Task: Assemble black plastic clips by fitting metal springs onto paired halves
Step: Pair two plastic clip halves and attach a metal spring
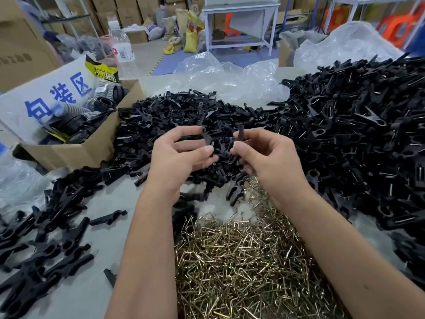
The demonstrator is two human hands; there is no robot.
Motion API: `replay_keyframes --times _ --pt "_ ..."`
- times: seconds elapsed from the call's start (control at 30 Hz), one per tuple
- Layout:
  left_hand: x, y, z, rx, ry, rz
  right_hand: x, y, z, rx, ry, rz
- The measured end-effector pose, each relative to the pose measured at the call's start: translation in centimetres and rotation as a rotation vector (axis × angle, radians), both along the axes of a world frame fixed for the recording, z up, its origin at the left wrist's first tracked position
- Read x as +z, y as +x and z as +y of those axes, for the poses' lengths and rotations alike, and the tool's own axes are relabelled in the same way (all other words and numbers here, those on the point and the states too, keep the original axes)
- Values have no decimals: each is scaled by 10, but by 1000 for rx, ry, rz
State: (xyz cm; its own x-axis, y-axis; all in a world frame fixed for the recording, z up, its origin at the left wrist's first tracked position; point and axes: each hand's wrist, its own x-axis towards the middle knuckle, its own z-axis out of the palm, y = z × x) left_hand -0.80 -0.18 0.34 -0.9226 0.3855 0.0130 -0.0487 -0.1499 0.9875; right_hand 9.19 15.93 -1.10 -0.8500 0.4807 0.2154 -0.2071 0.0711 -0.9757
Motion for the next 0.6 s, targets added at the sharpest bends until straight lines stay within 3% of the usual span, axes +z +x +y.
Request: replay_keyframes --times 0.2,0.53,0.6 --pt "-1 5 11 -171 -103 82 -1 1 4 39 -6 -38" --pt "0 9 14 -187 -183 294 11 6 10 189 -363 -107" --pt "-2 8 15 -168 -190 315 10 6 12 208 -293 -87"
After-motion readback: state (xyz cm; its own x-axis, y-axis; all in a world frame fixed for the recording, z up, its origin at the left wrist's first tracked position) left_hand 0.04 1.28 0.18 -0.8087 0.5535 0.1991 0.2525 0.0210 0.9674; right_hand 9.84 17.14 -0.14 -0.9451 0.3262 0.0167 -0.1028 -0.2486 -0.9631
